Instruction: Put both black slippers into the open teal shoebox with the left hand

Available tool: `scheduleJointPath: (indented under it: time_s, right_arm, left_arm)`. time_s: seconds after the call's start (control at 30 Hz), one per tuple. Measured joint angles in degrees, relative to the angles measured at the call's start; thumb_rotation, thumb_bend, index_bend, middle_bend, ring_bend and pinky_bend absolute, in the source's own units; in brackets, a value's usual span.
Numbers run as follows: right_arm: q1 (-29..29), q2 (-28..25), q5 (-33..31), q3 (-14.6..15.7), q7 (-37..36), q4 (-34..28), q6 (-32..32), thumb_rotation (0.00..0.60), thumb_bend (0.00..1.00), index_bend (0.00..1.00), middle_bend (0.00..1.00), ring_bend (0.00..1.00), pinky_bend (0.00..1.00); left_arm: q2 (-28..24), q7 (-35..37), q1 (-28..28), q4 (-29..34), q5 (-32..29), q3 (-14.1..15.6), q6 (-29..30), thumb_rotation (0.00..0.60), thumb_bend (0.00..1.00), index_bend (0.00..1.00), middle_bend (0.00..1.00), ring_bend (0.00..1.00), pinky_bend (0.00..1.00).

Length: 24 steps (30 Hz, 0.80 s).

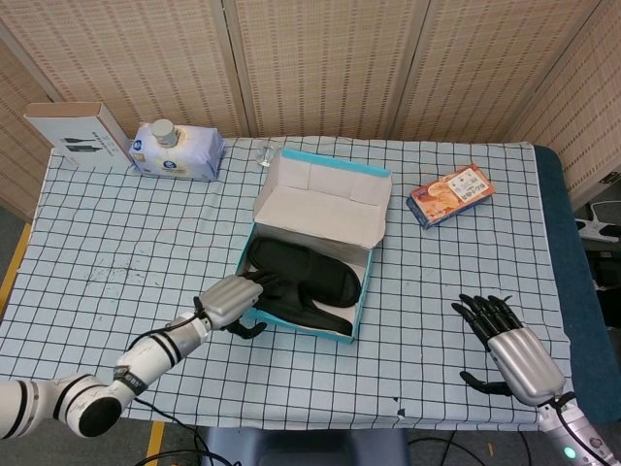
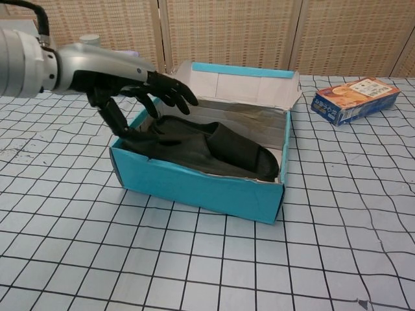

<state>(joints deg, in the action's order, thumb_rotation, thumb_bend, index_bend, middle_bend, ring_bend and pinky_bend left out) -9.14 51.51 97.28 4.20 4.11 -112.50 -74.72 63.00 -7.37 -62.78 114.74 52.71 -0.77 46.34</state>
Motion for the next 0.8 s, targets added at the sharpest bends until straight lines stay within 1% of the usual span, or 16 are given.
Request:
scheduleJointPath:
  time_s: [0.1,0.17,0.27,0.3,0.37,0.4,0.5,0.57,0.63,0.7,0.8]
  right_arm:
    - [-0.1,-0.01,0.06,0.23,0.21,0.03,0.45,0.524,0.15,0.0,0.0,0.0,0.0]
    - [-0.17,-0.12,-0.08,0.24,0.36,-0.14,0.58,0.524,0.15,0.0,0.0,0.0,0.0]
    - [-0.26,-0.16,0.04,0.24,0.7,-0.55,0.67,0.523,0.15,0.0,0.0,0.0,0.0]
    - [-0.27,-0.14,0.15,0.27,0.85,-0.69,0.7,0.522,0.15,0.0,0.0,0.0,0.0]
    - [-0.31,-0.1,0.35,0.32,1.11,-1.05,0.74,0.523,0.15,0.0,0.0,0.0,0.0]
    - [-0.32,-0.1,0.41,0.31,1.24,-1.19,0.71,0.524,0.15,0.0,0.0,0.0,0.0]
    - [-0.27,-0.15,0.61,0.3,1.84,-1.62,0.53,0.524,0.15,0.0,0.0,0.0,0.0]
    - [-0.26,-0.25,0.58,0.37,2.2,-1.77,0.64,0.524,0.15,0.0,0.0,0.0,0.0]
    - [-0.26,-0.26,0.32,0.39,2.3,-1.79,0.77,0.524,0.15,0.0,0.0,0.0,0.0]
    - [-0.29,-0.17,0.08,0.32,2.26,-1.76,0.83,0.524,0.15,0.0,0.0,0.0,0.0]
    - [-0.39,0.06,0.16,0.37,2.16,-1.64,1.09,0.523,0.15,0.0,0.0,0.0,0.0]
  left_arm:
    - [1.07,-1.99,5.72,-0.02,11.14,2.8,6.11,0.6,0.43,0.18,0.15,0.0,0.04]
    - [2.23,-3.34,9.9,-0.91,18.45,5.13,10.22,0.6,0.43,0.2,0.14,0.0,0.03]
    - [4.17,-4.9,15.8,-3.38,26.12,8.63,14.98,0.6,0.43,0.21,0.09,0.0,0.02]
    - [4.63,-5.15,17.14,-4.23,27.37,9.56,15.86,0.6,0.43,0.21,0.08,0.0,0.02]
    - [5.36,-5.47,18.54,-5.42,28.39,10.57,16.08,0.6,0.43,0.2,0.07,0.0,0.02]
    - [5.72,-5.59,18.66,-5.72,28.27,10.61,15.55,0.6,0.43,0.19,0.07,0.0,0.02]
    - [7.25,-6.44,18.91,-7.49,27.62,10.03,13.39,0.6,0.43,0.08,0.05,0.0,0.02]
    - [7.96,-7.39,19.24,-8.3,27.87,9.26,13.52,0.6,0.43,0.02,0.02,0.0,0.02]
    - [8.64,-8.54,19.66,-8.64,28.45,8.34,14.74,0.6,0.43,0.0,0.0,0.0,0.02]
    - [9.45,-10.13,20.08,-8.9,28.96,7.27,16.12,0.6,0.43,0.0,0.0,0.0,0.02]
    - [10.5,-12.43,20.21,-9.22,28.79,6.25,15.66,0.6,0.43,0.0,0.0,0.0,0.01]
